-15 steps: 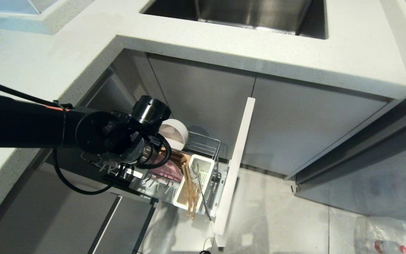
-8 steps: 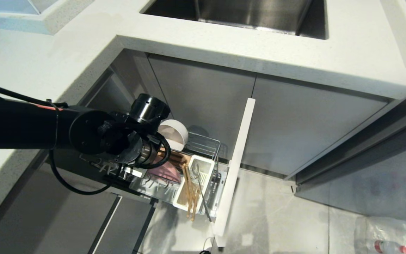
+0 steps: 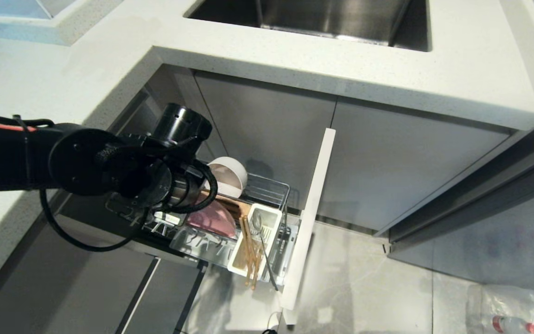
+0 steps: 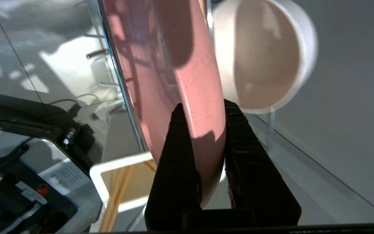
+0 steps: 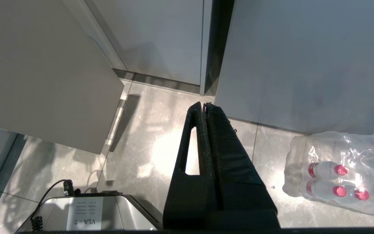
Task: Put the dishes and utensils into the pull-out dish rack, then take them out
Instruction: Take the plate out of the cupboard
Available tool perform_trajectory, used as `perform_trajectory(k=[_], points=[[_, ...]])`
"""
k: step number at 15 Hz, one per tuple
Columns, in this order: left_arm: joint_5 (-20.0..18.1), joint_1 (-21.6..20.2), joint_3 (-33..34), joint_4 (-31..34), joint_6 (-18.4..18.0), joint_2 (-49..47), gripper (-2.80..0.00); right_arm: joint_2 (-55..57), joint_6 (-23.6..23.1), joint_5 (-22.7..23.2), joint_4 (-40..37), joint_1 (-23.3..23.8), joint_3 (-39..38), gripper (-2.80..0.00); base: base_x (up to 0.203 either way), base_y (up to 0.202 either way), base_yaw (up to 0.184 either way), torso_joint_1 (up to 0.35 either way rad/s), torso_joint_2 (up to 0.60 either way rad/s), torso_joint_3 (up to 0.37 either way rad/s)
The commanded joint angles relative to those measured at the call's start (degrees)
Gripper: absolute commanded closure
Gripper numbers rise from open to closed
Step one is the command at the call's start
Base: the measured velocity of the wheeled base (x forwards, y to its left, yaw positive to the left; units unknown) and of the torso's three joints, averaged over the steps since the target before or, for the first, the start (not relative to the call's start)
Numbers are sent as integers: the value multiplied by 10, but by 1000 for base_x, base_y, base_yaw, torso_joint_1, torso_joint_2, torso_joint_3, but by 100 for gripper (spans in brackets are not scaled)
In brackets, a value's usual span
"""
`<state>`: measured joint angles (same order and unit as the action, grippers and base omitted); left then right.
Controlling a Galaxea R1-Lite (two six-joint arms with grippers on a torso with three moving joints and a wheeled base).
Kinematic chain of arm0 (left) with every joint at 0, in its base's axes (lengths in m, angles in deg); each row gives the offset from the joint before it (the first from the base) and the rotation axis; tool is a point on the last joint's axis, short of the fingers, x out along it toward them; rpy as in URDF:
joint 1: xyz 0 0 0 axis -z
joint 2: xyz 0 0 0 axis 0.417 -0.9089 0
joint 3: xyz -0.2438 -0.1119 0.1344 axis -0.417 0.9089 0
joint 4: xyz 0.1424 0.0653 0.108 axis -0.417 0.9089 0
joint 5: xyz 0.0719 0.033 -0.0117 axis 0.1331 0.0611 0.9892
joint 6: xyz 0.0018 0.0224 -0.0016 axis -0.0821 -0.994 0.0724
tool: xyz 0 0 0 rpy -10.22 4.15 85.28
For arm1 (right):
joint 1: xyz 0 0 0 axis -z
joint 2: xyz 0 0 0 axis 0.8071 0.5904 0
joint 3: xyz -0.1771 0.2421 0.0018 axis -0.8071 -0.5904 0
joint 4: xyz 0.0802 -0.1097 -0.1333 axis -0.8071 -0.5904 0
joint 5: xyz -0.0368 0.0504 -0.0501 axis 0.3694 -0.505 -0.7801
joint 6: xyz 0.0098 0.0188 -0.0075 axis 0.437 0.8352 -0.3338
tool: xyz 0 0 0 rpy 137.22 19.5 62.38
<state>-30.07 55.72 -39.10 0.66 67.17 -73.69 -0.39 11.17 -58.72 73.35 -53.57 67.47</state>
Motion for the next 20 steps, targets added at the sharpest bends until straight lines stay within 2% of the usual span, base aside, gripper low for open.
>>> perform_trajectory(k=[1, 6, 9, 11, 12, 14, 20], points=[[2, 12, -8, 8, 5, 30, 0, 0, 0, 0, 0, 0, -1, 0, 0, 0, 0, 0, 0, 0], [42, 72, -48, 82, 5, 96, 0, 0, 0, 0, 0, -1, -1, 0, 0, 0, 0, 0, 0, 0], [50, 149, -79, 129, -4, 152, 0, 0, 0, 0, 0, 0, -1, 0, 0, 0, 0, 0, 0, 0], [51, 214, -96, 151, -32, 195, 0, 0, 0, 0, -1, 0, -1, 0, 0, 0, 0, 0, 0, 0], [54, 243, -104, 156, -62, 220, 0, 0, 0, 0, 0, 0, -1, 0, 0, 0, 0, 0, 0, 0], [86, 267, -133, 158, -149, 259, 0, 0, 0, 0, 0, 0, -1, 0, 0, 0, 0, 0, 0, 0], [207, 254, -269, 128, -414, 296, 0, 0, 0, 0, -1, 0, -1, 0, 0, 0, 0, 0, 0, 0]])
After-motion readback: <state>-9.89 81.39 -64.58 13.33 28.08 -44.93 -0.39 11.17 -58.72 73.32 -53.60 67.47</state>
